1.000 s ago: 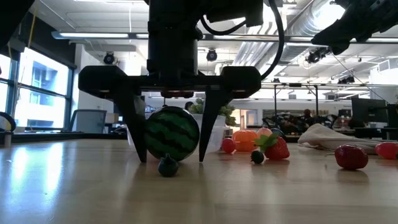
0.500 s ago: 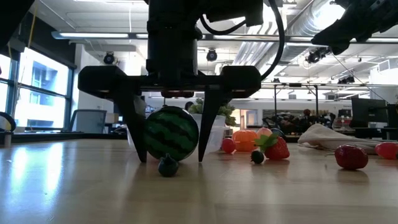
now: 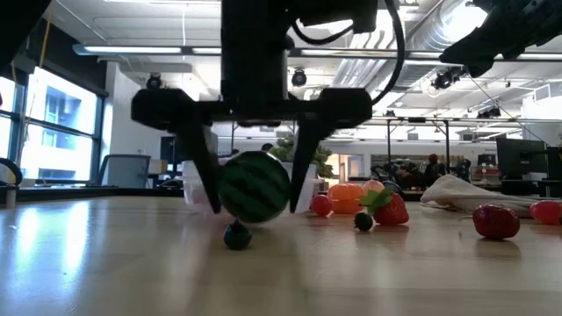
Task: Pick and placing Produce into tupperware
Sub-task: Put the green watermelon into the transparent bin
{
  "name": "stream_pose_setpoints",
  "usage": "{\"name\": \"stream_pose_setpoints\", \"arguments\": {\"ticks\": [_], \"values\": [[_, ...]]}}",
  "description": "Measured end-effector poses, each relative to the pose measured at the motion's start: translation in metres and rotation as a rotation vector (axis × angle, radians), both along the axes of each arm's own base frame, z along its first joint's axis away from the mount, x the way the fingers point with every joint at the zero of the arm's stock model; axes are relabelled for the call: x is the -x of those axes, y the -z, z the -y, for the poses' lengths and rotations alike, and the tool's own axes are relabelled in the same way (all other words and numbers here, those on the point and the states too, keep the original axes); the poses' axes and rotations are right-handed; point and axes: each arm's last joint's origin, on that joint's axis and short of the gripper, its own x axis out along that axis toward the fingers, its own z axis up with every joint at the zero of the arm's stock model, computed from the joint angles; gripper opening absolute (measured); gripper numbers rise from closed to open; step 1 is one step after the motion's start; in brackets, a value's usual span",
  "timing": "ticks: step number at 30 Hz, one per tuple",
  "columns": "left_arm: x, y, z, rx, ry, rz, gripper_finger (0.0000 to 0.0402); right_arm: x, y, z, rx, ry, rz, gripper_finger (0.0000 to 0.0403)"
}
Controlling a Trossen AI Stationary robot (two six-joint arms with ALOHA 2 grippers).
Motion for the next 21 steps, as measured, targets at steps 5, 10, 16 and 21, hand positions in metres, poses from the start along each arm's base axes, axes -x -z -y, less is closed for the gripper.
{"name": "stream_pose_setpoints", "arguments": {"ticks": [5,10,16,21], "values": [[0.001,-0.018,0.009,-0.030,-0.009,-0.018,0.0264,0.000,0.000,0.000,0.000,0.000,0.000,0.0052],[0.002,-0.038,0.015,-0.073,-0.019,-0.030,0.0263,0.000,0.000,0.000,0.000,0.000,0.000,0.0052],[0.006,-0.064,0.013,-0.180,-0.017,-0.046,0.0283,0.000,0.000,0.000,0.000,0.000,0.000,0.0052],[0.007,-0.080,0.004,-0.273,-0.013,-0.056,0.0263,0.000,0.000,0.000,0.000,0.000,0.000,0.0052]]}}
